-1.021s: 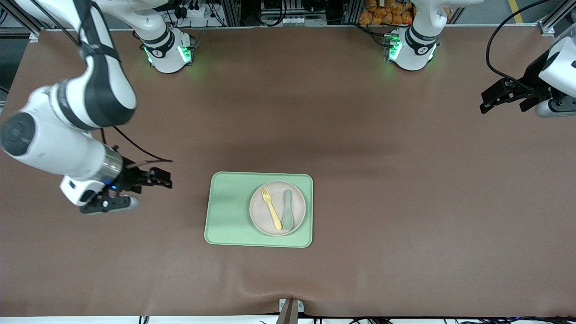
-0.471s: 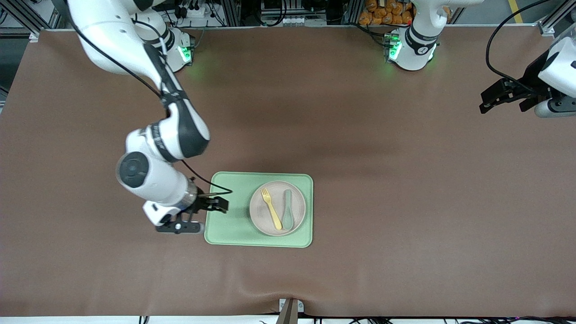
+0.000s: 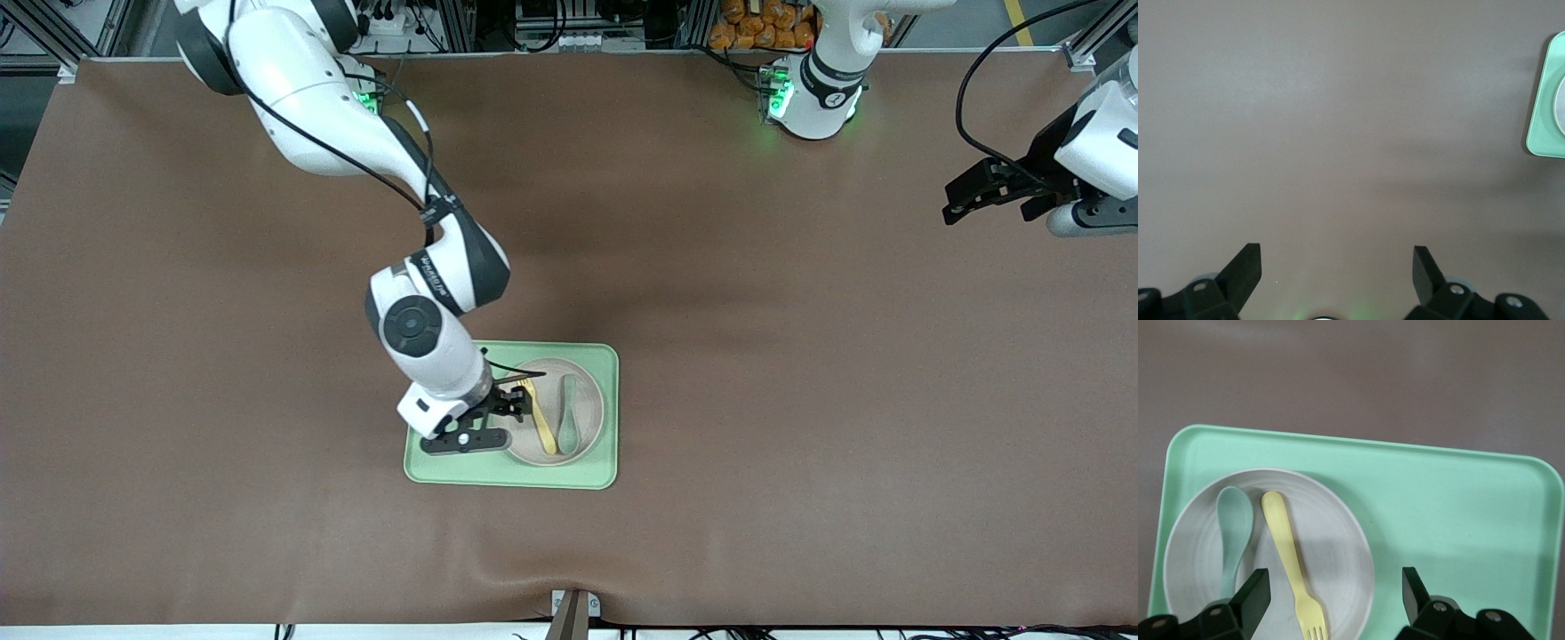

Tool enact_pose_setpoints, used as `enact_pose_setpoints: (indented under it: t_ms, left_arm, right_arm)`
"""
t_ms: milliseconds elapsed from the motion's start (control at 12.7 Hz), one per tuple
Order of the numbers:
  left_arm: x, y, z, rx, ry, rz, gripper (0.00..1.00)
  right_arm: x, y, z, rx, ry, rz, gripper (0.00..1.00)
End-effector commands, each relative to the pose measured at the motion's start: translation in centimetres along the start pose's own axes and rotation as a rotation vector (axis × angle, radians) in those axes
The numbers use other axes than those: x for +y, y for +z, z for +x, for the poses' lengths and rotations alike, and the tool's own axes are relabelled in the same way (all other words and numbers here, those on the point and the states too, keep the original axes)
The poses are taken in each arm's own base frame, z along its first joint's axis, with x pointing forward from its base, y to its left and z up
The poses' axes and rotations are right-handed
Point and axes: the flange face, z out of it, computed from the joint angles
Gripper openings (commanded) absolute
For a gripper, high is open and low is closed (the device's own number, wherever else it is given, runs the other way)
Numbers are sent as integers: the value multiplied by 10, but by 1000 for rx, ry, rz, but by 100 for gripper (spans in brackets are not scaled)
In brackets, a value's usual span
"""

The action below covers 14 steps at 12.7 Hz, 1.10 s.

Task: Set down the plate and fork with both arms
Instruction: 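Move the right gripper over the plate toward the yellow fork, then lower the right gripper and close it on the yellow fork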

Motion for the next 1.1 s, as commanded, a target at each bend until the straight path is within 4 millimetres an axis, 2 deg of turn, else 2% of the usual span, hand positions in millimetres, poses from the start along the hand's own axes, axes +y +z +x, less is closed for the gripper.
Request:
enact_pose_setpoints:
  t_ms: [0,157,314,393,707,1021]
  left_arm:
    - [0,0,2,-10,14,18,100]
    - [0,2,2,-13,15,19,100]
    - [2,3,2,-16,17,19,100]
    - [2,6,4,-21,17,20,100]
    - [4,7,4,-22,20,19,100]
    - [4,7,4,-22,20,19,100]
  right_arm:
    - [-25,20,-2,33,-54,-26,70]
    - [-35,31,-11,18,-66,-30,68]
    - [-43,40,-19,6,-78,-34,57]
    - [-46,42,-22,3,-83,-36,57]
    - [-50,55,-32,-17,-93,-47,50]
    - [-45,69,-38,-21,-118,-83,48]
